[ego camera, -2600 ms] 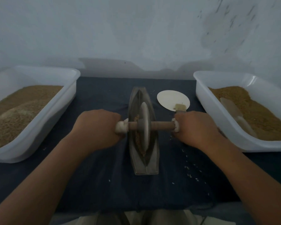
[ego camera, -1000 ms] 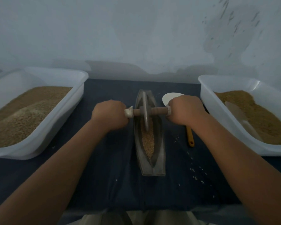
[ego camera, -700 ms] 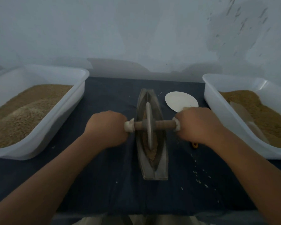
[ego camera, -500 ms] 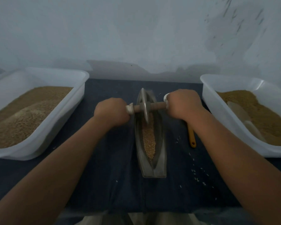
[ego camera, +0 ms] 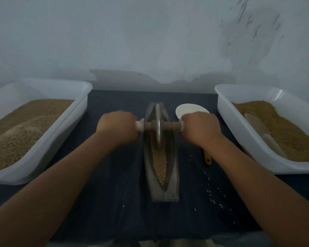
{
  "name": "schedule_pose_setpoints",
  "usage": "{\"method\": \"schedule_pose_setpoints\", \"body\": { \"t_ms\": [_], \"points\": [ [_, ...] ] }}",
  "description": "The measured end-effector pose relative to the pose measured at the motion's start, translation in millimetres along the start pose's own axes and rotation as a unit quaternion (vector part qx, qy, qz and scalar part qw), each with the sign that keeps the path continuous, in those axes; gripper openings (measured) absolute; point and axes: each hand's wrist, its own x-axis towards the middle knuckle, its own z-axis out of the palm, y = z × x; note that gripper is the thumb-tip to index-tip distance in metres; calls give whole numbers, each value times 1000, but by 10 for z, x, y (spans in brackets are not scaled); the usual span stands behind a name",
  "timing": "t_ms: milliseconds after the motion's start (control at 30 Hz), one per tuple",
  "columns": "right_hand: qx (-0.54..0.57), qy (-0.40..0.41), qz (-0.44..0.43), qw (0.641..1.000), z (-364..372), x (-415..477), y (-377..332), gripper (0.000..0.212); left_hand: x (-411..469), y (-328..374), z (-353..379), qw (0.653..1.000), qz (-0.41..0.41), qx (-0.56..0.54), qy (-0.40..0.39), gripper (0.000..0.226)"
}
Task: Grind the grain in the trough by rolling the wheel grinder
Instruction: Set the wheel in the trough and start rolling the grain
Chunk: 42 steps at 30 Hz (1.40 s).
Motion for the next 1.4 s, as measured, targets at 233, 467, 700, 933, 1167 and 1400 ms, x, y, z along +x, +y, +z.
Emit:
{"method": "schedule_pose_setpoints", "body": {
  "t_ms": [233, 467, 700, 933, 1167, 1400],
  "points": [
    [45, -103, 2, 994, 60, -53, 79, 20, -112, 43, -106, 999, 37, 19, -5, 23],
    [85, -196, -53, 975, 26, -402, 175, 24, -328, -4, -36, 997, 71, 16, -3, 25],
    [23, 11, 29, 999, 133, 194, 32, 19, 222, 42, -64, 999, 6, 27, 24, 21],
    [47, -119, -54, 990, 97, -378, 192, 25, -390, -153, -4, 988, 89, -52, -113, 27],
    [-5, 22, -15, 1000, 122, 158, 58, 25, 110, -79, 61, 998, -7, -46, -33, 25],
    [40, -93, -22, 995, -15, -122, 76, 21, -221, -82, 13, 997, 44, -33, -51, 20]
  ]
}}
